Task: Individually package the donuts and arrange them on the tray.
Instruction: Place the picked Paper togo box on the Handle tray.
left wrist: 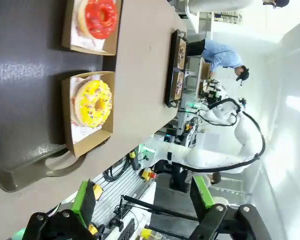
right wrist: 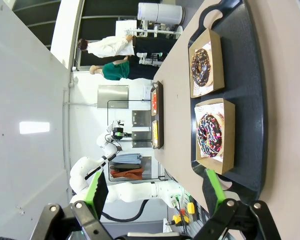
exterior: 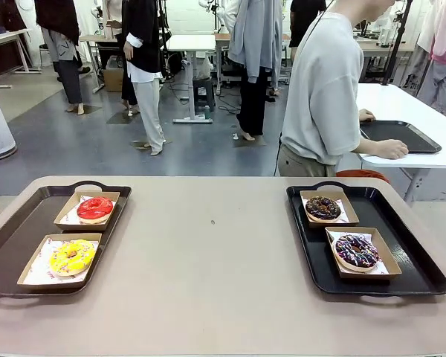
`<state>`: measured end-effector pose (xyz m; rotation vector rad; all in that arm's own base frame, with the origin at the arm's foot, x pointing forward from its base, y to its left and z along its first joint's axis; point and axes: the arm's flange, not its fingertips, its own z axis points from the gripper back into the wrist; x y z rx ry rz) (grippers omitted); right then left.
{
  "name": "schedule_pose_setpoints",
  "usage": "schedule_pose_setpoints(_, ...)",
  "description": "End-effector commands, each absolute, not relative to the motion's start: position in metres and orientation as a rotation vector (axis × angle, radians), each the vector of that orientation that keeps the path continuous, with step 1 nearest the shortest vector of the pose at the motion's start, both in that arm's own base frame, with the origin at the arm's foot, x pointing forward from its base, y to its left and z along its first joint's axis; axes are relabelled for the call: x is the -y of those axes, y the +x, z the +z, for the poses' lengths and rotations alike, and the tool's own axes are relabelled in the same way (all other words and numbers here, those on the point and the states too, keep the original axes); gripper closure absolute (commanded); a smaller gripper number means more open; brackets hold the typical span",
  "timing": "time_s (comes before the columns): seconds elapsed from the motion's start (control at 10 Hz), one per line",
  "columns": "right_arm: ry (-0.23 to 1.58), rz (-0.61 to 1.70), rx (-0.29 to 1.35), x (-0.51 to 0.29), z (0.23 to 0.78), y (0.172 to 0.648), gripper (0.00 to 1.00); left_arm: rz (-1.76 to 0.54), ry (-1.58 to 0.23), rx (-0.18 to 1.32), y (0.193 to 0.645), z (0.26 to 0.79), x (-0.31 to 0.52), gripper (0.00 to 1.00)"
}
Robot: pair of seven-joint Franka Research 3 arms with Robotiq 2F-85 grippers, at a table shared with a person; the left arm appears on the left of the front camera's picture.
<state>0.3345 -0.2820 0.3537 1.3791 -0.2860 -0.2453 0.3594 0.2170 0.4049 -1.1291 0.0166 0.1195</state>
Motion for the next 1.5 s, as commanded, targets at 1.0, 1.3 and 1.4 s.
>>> schedule_pose_setpoints(1.0, 1.379, -0.251, 0.283, 0.282, 0.356, 0.334, 0.0, 0.176, -1.186, 0.07, 0.332, 0.378, -0.239, 0.0)
schedule_pose_setpoints(1.3, 1.379, -0.251, 0.283, 0.282, 0.356, 0.334, 0.0, 0.176, -1.186, 0.07, 0.332, 0.378, -0.239, 0.0)
schedule_pose_setpoints(1.4, 1.379, -0.251, 0.283, 0.282, 0.356, 0.334, 0.0, 0.176, -1.186, 0.07, 0.332, 0.378, -0.239, 0.0)
